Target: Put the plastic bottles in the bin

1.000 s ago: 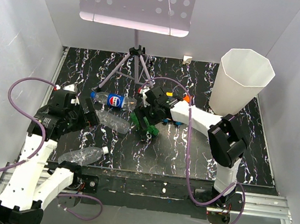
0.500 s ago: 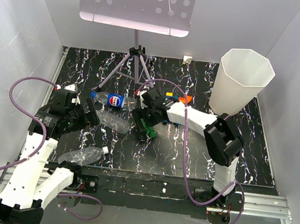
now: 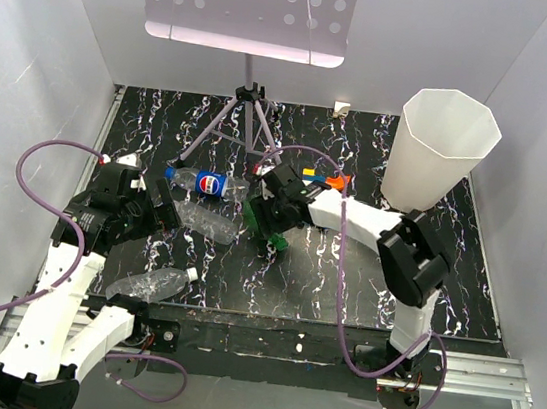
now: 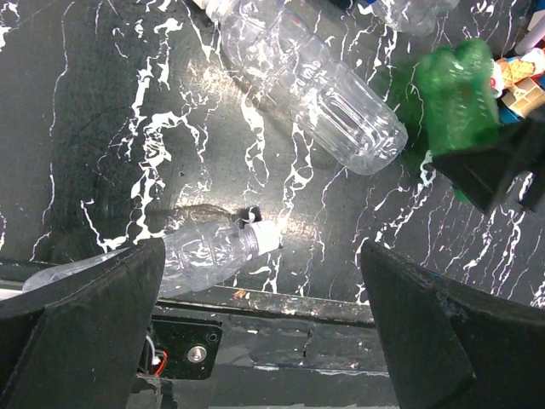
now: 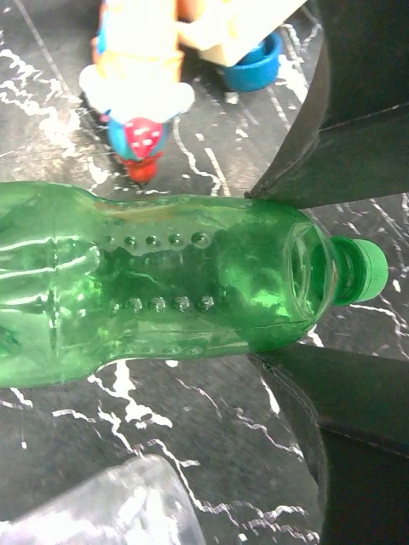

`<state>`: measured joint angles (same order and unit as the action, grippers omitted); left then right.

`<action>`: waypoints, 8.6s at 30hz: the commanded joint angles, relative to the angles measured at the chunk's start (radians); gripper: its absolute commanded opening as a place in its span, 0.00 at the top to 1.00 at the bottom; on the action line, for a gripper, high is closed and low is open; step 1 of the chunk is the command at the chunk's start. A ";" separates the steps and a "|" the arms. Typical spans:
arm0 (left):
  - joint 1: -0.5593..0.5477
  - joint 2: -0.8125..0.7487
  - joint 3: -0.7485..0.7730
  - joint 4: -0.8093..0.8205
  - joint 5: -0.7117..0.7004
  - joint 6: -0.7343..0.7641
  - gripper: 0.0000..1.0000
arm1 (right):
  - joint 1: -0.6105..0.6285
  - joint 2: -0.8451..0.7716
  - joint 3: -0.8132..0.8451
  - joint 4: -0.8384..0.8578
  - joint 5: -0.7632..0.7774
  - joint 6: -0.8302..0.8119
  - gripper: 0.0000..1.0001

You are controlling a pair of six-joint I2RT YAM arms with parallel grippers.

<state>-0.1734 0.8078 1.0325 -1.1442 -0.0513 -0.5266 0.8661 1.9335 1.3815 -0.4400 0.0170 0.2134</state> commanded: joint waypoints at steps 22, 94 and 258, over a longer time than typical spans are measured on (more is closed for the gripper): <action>-0.002 0.030 0.057 -0.009 -0.001 0.079 0.01 | -0.226 -0.835 0.014 -0.134 0.385 -0.002 0.63; -0.001 0.083 0.090 -0.126 0.025 -0.208 0.01 | 0.131 0.068 0.540 -0.252 -0.158 -0.072 0.09; -0.001 -0.165 0.448 -0.397 -0.463 -0.440 0.01 | 0.491 0.309 0.470 -0.006 -0.029 -0.351 0.06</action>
<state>-0.1734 0.6331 1.4712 -1.3403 -0.4988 -0.9802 1.3560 2.2108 1.7901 -0.4461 -0.0475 -0.0910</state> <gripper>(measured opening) 0.992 0.937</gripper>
